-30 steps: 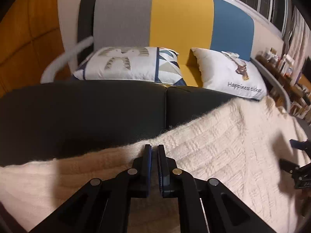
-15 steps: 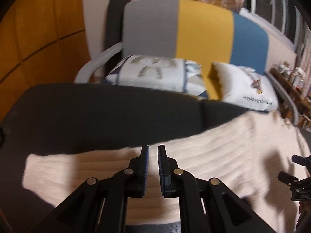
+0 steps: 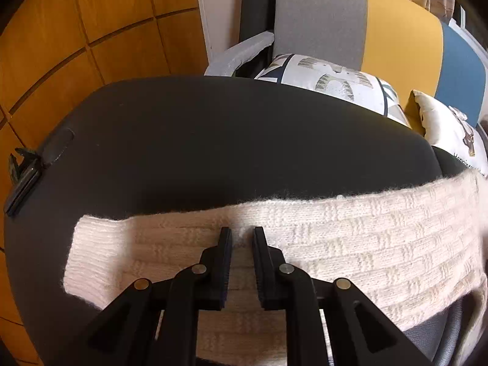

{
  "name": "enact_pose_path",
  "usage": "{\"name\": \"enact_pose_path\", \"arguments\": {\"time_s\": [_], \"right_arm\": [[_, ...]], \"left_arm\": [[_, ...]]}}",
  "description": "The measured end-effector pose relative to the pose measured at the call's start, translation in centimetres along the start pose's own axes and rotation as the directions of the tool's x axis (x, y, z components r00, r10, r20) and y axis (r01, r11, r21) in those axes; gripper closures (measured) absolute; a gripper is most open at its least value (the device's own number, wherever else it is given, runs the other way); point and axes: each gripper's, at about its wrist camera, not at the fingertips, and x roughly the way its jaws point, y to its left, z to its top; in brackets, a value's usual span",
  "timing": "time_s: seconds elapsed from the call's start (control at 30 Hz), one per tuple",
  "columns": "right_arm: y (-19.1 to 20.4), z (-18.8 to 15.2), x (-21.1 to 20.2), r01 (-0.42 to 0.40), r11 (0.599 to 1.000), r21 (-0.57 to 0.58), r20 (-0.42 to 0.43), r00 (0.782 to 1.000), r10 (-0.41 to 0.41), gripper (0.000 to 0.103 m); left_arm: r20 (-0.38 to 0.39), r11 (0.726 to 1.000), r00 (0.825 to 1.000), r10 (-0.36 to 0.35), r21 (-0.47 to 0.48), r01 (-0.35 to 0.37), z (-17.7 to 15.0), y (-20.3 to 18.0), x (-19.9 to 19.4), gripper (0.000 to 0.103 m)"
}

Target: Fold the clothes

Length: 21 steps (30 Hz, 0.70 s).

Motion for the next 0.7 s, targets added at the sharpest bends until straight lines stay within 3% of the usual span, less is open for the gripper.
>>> {"name": "enact_pose_path", "arguments": {"time_s": [0.17,0.3,0.43,0.5,0.63,0.7], "right_arm": [[-0.2,-1.0,-2.0,0.007,1.0,-0.03,0.006,1.0,-0.007,0.0],[-0.5,-1.8,-3.6,0.014,0.998,-0.054,0.01,1.0,-0.014,0.0],[-0.7,-2.9,-4.9,0.024,0.997,-0.075,0.008,1.0,-0.023,0.0],[-0.5,-4.1,-3.8,0.024,0.997,-0.075,-0.039,0.999,-0.027,0.0],[-1.0,-5.0,-3.1,-0.026,0.999,-0.02,-0.034,0.999,0.025,0.0],[-1.4,-4.9,-3.7,-0.041,0.999,0.0,-0.042,0.998,0.041,0.0]], "left_arm": [[0.053,0.996,0.997,0.053,-0.071,-0.049,-0.5,1.6,-1.8,0.088],[-0.016,0.979,0.992,0.129,-0.159,-0.13,-1.3,4.6,0.0,0.088],[-0.004,0.977,0.989,0.149,-0.153,-0.148,-1.0,4.9,0.7,0.086],[-0.015,0.976,0.983,0.183,-0.117,-0.183,-0.6,4.4,1.3,0.086],[-0.071,0.973,0.981,0.179,-0.136,-0.187,0.5,4.4,0.9,0.087],[-0.014,0.978,0.993,0.113,-0.177,-0.114,0.2,4.3,-1.4,0.087]]}}
